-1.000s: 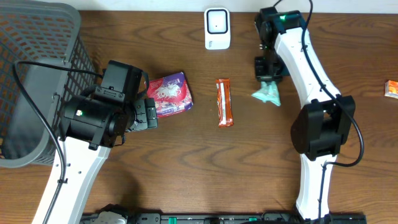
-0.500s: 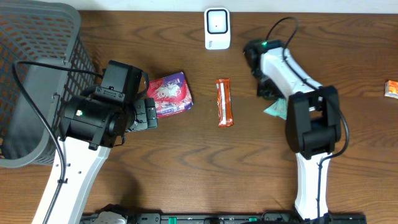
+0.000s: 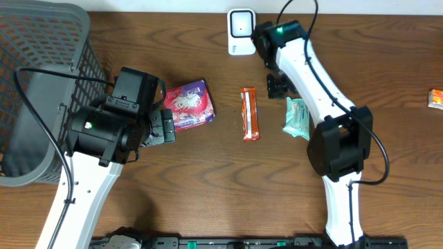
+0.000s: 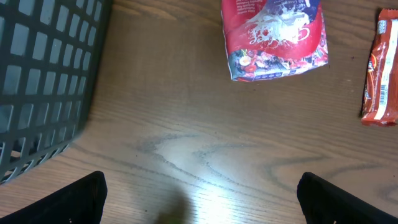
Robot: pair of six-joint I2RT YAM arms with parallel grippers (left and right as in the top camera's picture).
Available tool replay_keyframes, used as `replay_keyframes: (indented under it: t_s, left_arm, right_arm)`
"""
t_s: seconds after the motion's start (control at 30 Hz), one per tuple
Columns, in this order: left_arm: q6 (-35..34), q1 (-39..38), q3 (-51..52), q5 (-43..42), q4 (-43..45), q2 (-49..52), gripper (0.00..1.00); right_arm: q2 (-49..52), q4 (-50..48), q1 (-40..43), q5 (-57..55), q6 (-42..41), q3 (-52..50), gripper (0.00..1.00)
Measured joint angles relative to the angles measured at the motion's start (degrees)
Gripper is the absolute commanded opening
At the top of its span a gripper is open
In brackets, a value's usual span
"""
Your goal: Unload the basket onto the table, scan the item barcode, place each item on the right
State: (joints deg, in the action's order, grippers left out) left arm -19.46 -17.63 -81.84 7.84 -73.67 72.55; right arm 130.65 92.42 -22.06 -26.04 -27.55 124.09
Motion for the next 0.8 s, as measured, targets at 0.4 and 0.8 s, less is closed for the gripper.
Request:
replay_keyframes:
  t_s: [0.4,0.8]
  left_arm:
    - [0.0,0.0,0.0,0.0,0.0,0.0,0.98]
    - [0.0,0.0,0.0,0.0,0.0,0.0,0.98]
  right_arm:
    - [0.0,-10.1,0.0,6.7,2.2,-15.0,0.76]
    - [-1.6,-22.9,0.4,6.4,1.6,-28.3,0.37]
